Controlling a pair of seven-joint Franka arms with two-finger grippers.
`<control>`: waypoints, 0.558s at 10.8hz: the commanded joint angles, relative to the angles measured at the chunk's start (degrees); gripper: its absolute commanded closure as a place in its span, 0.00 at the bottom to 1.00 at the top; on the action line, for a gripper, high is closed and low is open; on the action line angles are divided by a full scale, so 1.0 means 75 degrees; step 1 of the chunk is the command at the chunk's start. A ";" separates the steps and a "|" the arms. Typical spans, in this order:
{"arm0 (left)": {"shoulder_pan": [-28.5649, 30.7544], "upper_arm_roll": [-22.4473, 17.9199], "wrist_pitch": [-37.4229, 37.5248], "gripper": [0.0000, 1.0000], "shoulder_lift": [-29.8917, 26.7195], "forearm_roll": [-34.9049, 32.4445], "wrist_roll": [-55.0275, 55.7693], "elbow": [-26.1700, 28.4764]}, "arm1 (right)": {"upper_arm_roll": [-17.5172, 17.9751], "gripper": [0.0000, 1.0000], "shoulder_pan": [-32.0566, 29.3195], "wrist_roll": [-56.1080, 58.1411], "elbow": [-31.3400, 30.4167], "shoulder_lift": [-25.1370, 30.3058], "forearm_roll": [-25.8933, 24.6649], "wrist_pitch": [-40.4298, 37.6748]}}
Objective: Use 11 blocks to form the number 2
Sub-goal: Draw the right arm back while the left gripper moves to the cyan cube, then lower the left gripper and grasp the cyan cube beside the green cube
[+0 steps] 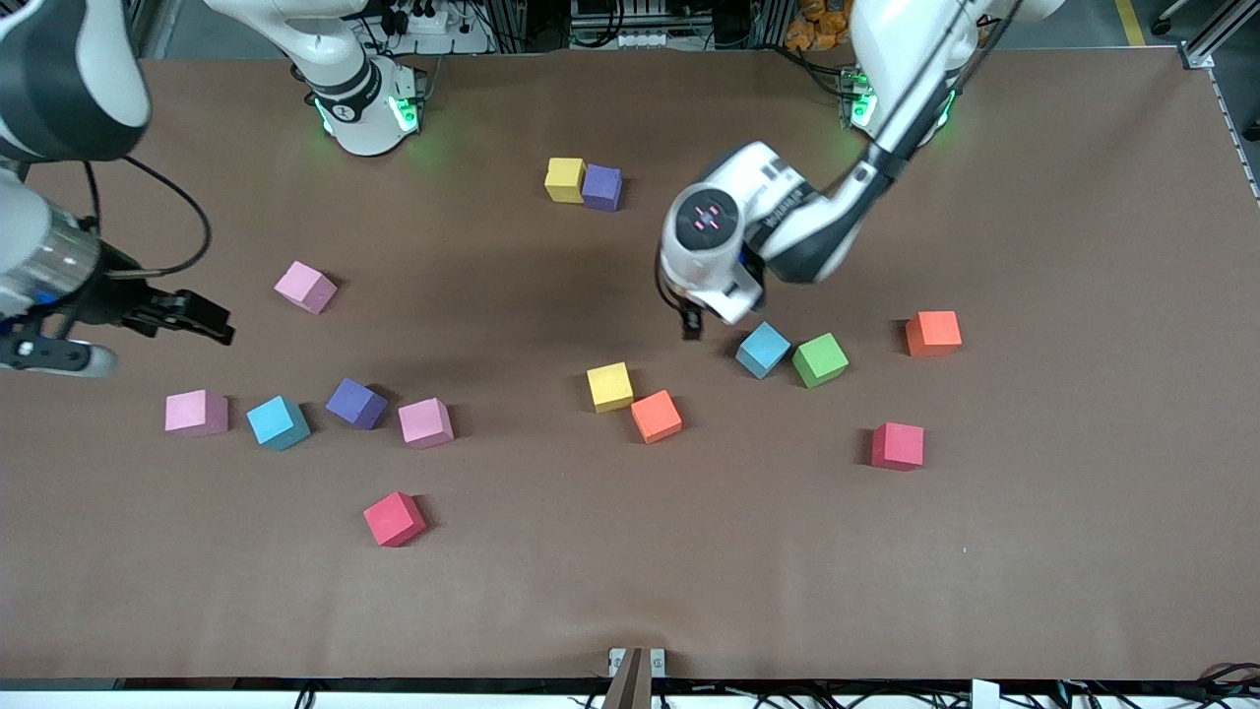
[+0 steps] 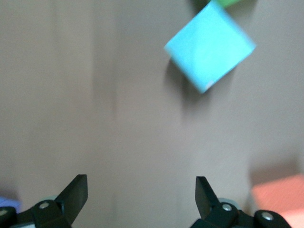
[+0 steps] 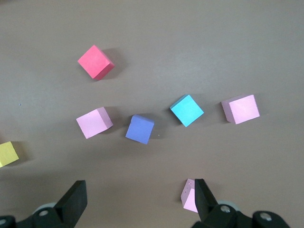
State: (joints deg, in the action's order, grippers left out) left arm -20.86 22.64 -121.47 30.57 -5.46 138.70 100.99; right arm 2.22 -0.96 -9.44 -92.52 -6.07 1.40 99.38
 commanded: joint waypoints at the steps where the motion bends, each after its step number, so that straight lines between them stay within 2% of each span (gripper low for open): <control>1: 0.0798 0.0110 0.0071 0.00 0.0213 -0.0234 0.0116 -0.0141 | 0.0103 0.00 -0.0106 -0.0054 0.0125 0.0199 -0.0104 -0.0266; 2: 0.1057 0.0110 0.0060 0.00 0.0213 -0.0234 0.0244 -0.0095 | 0.0080 0.00 -0.0118 -0.0019 0.0160 0.0339 -0.0151 -0.0673; 6: 0.1270 -0.0218 -0.0338 0.00 0.0236 -0.0373 0.1801 -0.0024 | -0.0669 0.00 -0.0129 0.1269 0.0441 0.0563 -0.0175 -0.1414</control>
State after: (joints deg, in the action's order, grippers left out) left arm -10.98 21.24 -123.07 32.24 -5.95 146.72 100.85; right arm -1.55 -1.21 -2.91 -89.89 -2.43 0.59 90.68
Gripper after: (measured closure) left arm 0.000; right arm 0.000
